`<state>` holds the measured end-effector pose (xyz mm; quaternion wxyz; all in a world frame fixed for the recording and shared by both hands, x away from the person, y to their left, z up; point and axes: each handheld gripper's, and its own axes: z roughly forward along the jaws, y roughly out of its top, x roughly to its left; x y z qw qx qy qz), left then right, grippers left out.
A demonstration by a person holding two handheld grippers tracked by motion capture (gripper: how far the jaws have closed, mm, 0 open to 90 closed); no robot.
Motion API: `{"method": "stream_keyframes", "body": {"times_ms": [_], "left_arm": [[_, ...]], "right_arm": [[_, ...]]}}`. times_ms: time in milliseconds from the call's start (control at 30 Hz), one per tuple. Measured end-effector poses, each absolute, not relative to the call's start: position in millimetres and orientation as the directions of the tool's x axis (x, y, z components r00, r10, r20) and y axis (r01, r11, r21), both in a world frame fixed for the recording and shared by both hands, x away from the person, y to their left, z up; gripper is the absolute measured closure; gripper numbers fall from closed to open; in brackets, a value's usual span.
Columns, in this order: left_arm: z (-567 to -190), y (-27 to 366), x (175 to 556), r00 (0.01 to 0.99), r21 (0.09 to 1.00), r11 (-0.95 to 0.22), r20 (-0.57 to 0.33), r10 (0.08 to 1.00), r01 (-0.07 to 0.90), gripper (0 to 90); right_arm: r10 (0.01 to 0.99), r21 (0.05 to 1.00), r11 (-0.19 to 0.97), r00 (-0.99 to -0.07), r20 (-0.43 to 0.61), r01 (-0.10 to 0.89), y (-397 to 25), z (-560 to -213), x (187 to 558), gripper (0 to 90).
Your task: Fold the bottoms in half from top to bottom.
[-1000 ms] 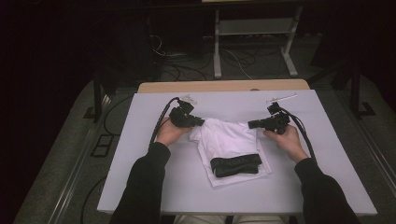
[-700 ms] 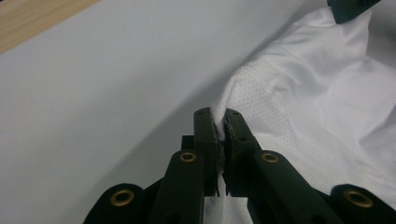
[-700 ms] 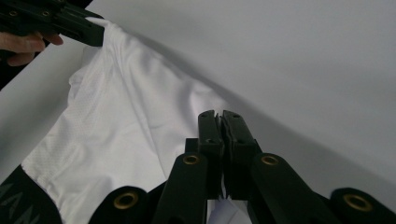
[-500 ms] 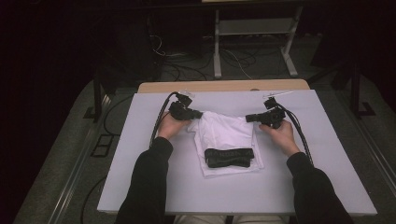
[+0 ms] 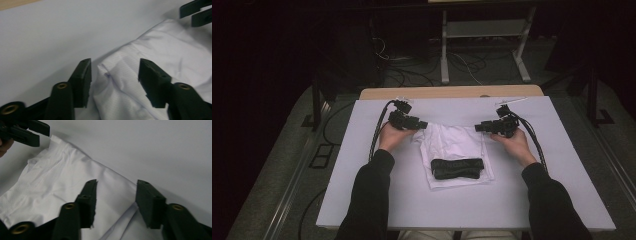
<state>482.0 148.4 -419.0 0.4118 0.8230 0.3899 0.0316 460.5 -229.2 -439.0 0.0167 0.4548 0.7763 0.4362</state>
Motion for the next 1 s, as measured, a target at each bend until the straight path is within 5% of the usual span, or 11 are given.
{"method": "stream_keyframes", "body": {"times_ms": [267,367,500,1000], "left_arm": [[-412,149,473,0.7,0.73,-0.317,-0.298,0.649,0.605,9.4],[-409,148,469,0.714,0.74,-0.312,-0.31,0.628,0.596,0.6],[-405,149,462,0.722,0.762,-0.307,-0.286,0.63,0.571,0.0],[-396,168,443,0.702,0.791,-0.288,-0.233,0.673,0.539,0.0]], "right_arm": [[0.715,0.699,0.223,-0.602,0.357,0.679,-238,-436,454,13.4],[0.711,0.709,0.229,-0.612,0.346,0.667,-240,-433,450,10.6],[0.709,0.725,0.232,-0.623,0.331,0.649,-243,-427,443,0.3],[0.723,0.743,0.236,-0.624,0.296,0.626,-257,-409,423,0.0]]}}
